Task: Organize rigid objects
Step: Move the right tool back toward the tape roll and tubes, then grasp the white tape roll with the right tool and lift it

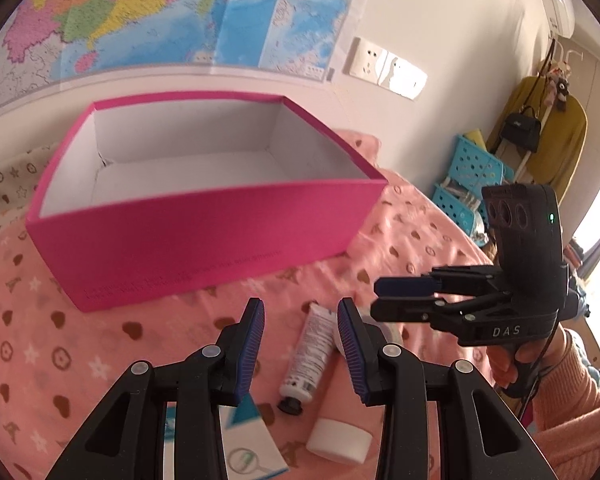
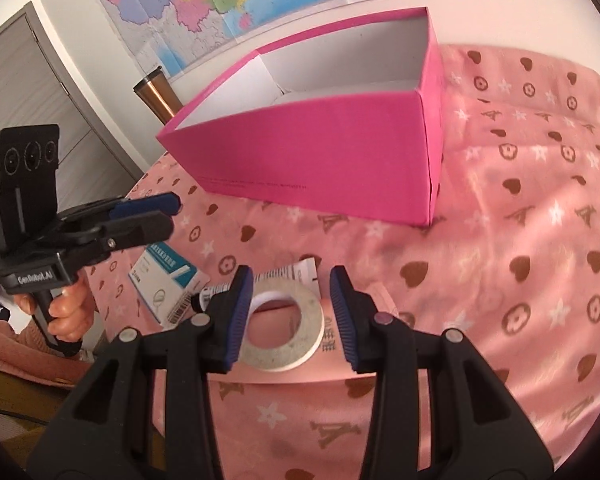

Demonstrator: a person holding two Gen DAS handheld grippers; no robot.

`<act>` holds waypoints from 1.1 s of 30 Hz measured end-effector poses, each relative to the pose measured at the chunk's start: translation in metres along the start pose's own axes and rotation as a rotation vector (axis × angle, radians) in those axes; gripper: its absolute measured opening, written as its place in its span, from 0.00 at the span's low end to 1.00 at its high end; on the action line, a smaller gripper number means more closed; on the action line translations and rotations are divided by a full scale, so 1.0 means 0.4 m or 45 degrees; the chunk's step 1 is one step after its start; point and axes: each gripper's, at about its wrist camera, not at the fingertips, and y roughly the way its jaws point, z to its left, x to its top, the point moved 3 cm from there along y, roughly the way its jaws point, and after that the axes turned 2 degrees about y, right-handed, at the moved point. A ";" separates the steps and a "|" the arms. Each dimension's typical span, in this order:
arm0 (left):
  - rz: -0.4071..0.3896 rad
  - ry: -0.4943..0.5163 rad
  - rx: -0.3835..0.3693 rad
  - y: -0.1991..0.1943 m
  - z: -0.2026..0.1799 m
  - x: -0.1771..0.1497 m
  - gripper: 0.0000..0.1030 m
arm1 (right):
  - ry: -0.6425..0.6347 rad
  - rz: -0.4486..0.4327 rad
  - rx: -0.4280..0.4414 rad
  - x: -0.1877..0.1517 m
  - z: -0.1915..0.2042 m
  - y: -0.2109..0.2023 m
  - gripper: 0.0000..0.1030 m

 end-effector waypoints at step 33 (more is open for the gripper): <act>0.179 0.045 -0.141 0.080 -0.096 -0.079 0.36 | -0.054 0.067 -0.157 -0.039 0.013 0.032 0.17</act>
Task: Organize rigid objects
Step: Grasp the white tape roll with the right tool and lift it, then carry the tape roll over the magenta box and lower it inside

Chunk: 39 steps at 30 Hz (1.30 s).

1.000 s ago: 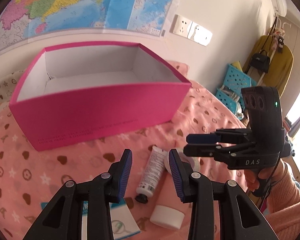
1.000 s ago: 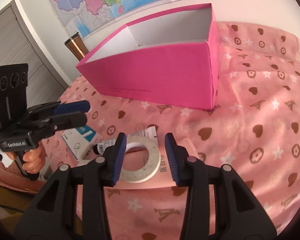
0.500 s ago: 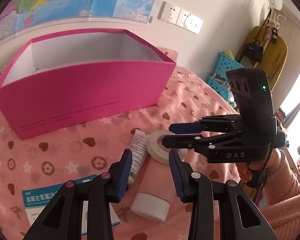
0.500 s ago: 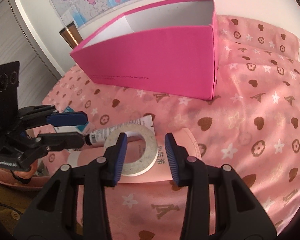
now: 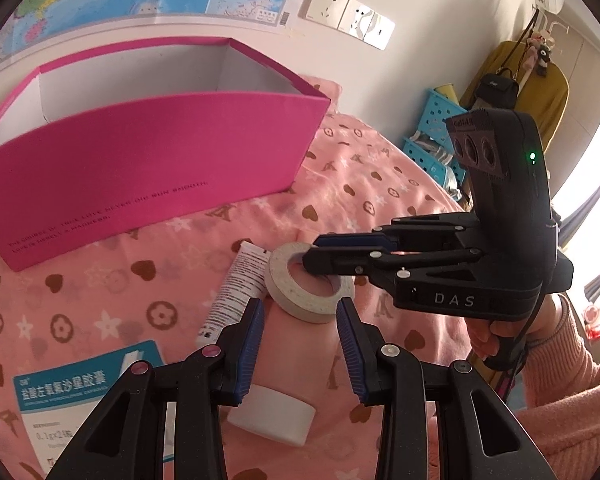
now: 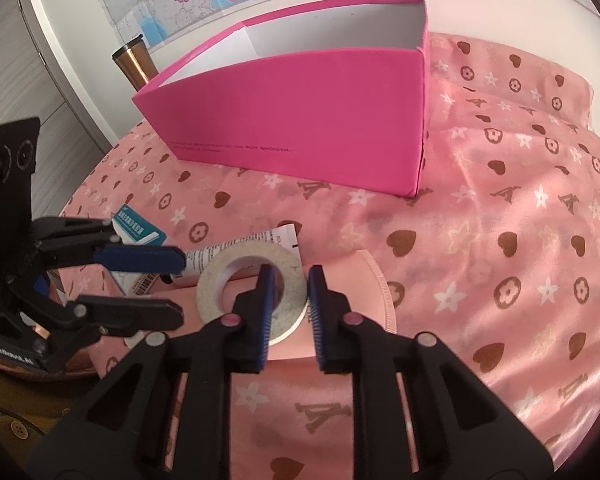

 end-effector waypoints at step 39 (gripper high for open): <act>-0.202 0.057 0.106 -0.079 0.020 0.202 0.35 | -0.073 -0.301 -0.055 0.195 0.050 -0.135 0.16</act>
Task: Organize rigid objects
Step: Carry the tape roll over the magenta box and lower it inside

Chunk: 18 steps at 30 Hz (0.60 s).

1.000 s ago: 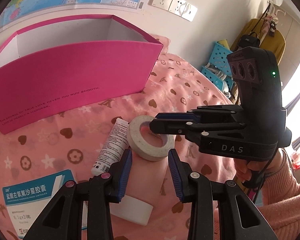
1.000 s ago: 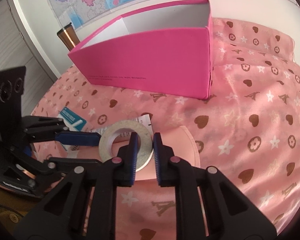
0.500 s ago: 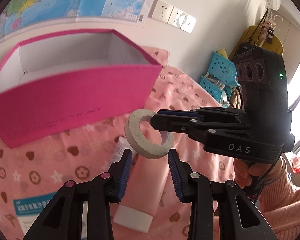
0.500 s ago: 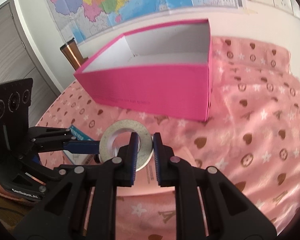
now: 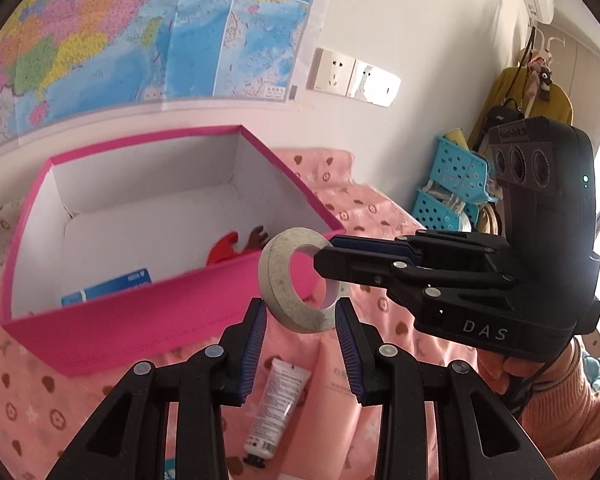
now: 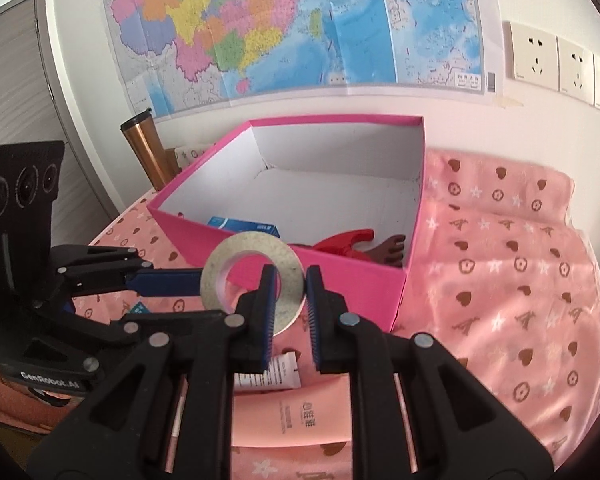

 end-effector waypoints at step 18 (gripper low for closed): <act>-0.048 0.019 0.040 -0.005 0.005 0.051 0.35 | -0.032 -0.052 -0.026 0.057 0.000 -0.007 0.16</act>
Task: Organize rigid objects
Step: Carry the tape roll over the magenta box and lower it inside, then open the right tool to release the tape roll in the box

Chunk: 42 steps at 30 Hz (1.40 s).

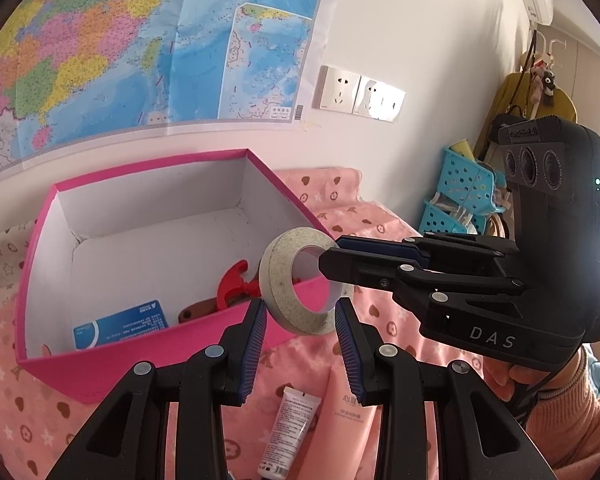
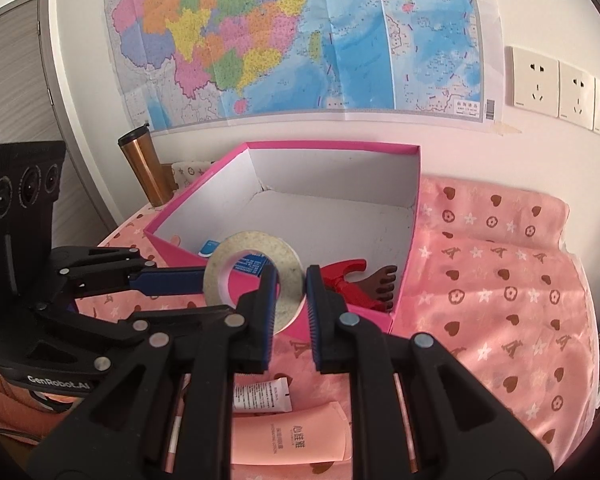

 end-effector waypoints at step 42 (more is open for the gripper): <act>0.063 -0.036 0.064 0.127 0.085 0.080 0.35 | -0.016 0.076 -0.072 0.079 -0.073 0.123 0.16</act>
